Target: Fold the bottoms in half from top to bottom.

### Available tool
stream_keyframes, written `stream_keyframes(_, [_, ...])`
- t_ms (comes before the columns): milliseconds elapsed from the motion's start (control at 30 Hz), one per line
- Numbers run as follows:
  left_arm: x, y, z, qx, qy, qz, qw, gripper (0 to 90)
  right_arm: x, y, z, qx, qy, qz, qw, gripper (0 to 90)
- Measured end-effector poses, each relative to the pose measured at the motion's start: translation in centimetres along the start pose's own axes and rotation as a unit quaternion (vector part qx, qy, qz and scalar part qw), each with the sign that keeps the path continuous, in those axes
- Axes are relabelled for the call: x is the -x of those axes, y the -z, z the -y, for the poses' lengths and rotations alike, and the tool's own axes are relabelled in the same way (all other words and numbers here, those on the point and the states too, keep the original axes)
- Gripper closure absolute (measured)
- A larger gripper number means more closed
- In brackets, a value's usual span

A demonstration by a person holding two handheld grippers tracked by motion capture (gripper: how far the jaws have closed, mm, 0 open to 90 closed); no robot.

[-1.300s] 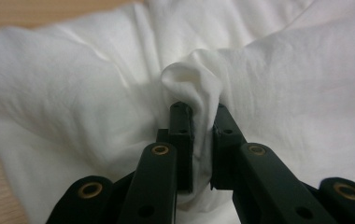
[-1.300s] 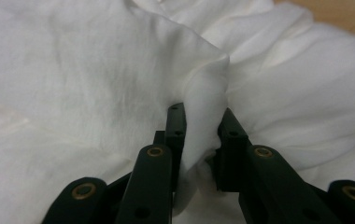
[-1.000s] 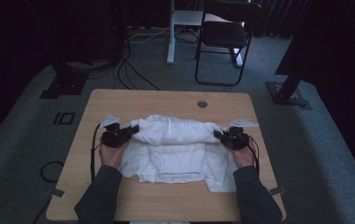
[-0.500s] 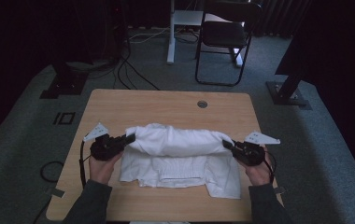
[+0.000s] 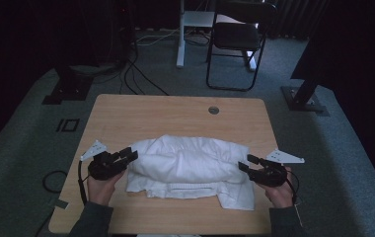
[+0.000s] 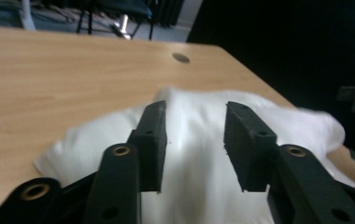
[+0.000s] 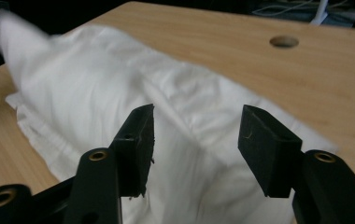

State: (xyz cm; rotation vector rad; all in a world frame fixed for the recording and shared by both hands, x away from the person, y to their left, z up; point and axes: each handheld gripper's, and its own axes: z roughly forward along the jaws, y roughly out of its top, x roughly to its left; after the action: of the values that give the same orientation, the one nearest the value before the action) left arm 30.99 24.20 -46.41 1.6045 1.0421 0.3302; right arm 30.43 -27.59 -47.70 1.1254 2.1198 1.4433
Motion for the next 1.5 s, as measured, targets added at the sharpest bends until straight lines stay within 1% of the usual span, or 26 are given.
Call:
stream_keyframes(67, [0.5,-0.4,-0.6,-0.002,-0.005,0.002,1.0,58.9,-0.4,-0.6,-0.9,-0.005,0.004,0.001,1.0,44.9])
stream_keyframes(100, [0.8,-0.7,-0.8,-0.009,-0.011,0.0,0.9999,59.0,-0.6,-1.1,-1.2,-0.008,0.004,0.002,1.0,45.2])
stream_keyframes(167, [1.7,-1.8,-1.3,-0.021,-0.019,0.007,0.9996,59.8,-1.1,-2.4,-1.8,-0.016,0.007,0.008,0.9998,46.9])
stream_keyframes(233, [2.8,-3.3,-1.8,-0.035,-0.029,0.015,0.9989,60.1,-1.8,-3.8,-2.4,-0.023,0.009,0.014,0.9996,48.4])
stream_keyframes(267, [3.4,-4.3,-2.0,-0.04,-0.031,0.022,0.9985,61.1,-2.2,-4.5,-2.7,-0.027,0.008,0.018,0.9995,49.3])
stream_keyframes(300, [3.7,-5.0,-2.1,-0.043,-0.031,0.024,0.9983,61.1,-2.6,-5.3,-3.0,-0.03,0.008,0.025,0.9992,49.4])
stream_keyframes(367, [4.5,-6.7,-2.0,-0.058,-0.039,0.026,0.9972,61.6,-3.3,-6.3,-3.4,-0.03,0.012,0.027,0.9991,50.4])
stream_keyframes(467, [5.3,-8.9,-1.5,-0.075,-0.039,0.03,0.996,61.7,-4.2,-8.1,-3.8,-0.039,0.021,0.033,0.9985,51.6])
stream_keyframes(600, [5.6,-10.5,-0.3,-0.096,-0.041,0.027,0.9942,61.7,-5.0,-10.1,-3.6,-0.052,0.021,0.038,0.9977,52.5])
stream_keyframes(700, [5.6,-11.3,1.2,-0.124,-0.045,0.021,0.9911,62.5,-5.5,-11.3,-2.8,-0.069,0.027,0.041,0.9964,52.9])
stream_keyframes(800, [5.3,-11.4,2.9,-0.143,-0.038,0.019,0.9888,63.0,-6.0,-11.9,-1.4,-0.088,0.04,0.045,0.9943,53.1])
stream_keyframes(867, [5.0,-11.2,4.0,-0.151,-0.033,0.017,0.9878,62.9,-6.1,-11.9,-0.5,-0.095,0.044,0.046,0.9935,53.2])
stream_keyframes(933, [4.7,-10.8,4.9,-0.155,-0.033,0.013,0.9873,62.7,-6.1,-11.7,0.3,-0.097,0.044,0.046,0.9932,53.3])
stream_keyframes(1000, [4.4,-10.2,5.5,-0.154,-0.035,0.007,0.9874,62.5,-5.9,-11.3,1.1,-0.099,0.045,0.047,0.993,53.2])
stream_keyframes(1100, [3.9,-9.2,5.9,-0.149,-0.046,-0.015,0.9876,61.0,-5.5,-10.6,2.0,-0.102,0.042,0.049,0.9927,52.6])
stream_keyframes(1133, [3.7,-8.8,6.0,-0.148,-0.05,-0.027,0.9873,60.4,-5.4,-10.4,2.2,-0.103,0.041,0.048,0.9927,52.5])
stream_keyframes(1200, [3.2,-8.2,6.2,-0.149,-0.065,-0.058,0.985,58.4,-5.0,-10.3,2.6,-0.107,0.037,0.047,0.9924,52.3])
stream_keyframes(1267, [2.4,-7.6,6.3,-0.151,-0.06,-0.076,0.9838,55.3,-4.8,-10.5,2.9,-0.11,0.03,0.042,0.9926,52.2])
stream_keyframes(1300, [2.1,-7.4,6.5,-0.151,-0.058,-0.082,0.9835,53.8,-4.8,-10.6,3.0,-0.112,0.031,0.042,0.9923,52.3])
stream_keyframes(1367, [1.3,-7.0,6.6,-0.147,-0.048,-0.085,0.9843,50.6,-4.9,-10.8,3.0,-0.115,0.034,0.045,0.9918,52.3])
stream_keyframes(1400, [1.1,-6.9,6.6,-0.145,-0.045,-0.09,0.9844,48.9,-5.0,-10.8,3.0,-0.117,0.036,0.045,0.9914,52.3])
stream_keyframes(1433, [0.9,-6.8,6.6,-0.143,-0.047,-0.095,0.9841,46.1,-5.0,-10.8,3.0,-0.117,0.036,0.045,0.9914,52.2])
stream_keyframes(1467, [0.8,-6.7,6.6,-0.137,-0.046,-0.1,0.9844,42.4,-5.0,-10.8,3.0,-0.117,0.034,0.045,0.9916,52.2])
stream_keyframes(1500, [0.7,-6.5,6.5,-0.132,-0.047,-0.112,0.9839,37.0,-4.9,-10.8,3.1,-0.116,0.032,0.044,0.9917,52.2])
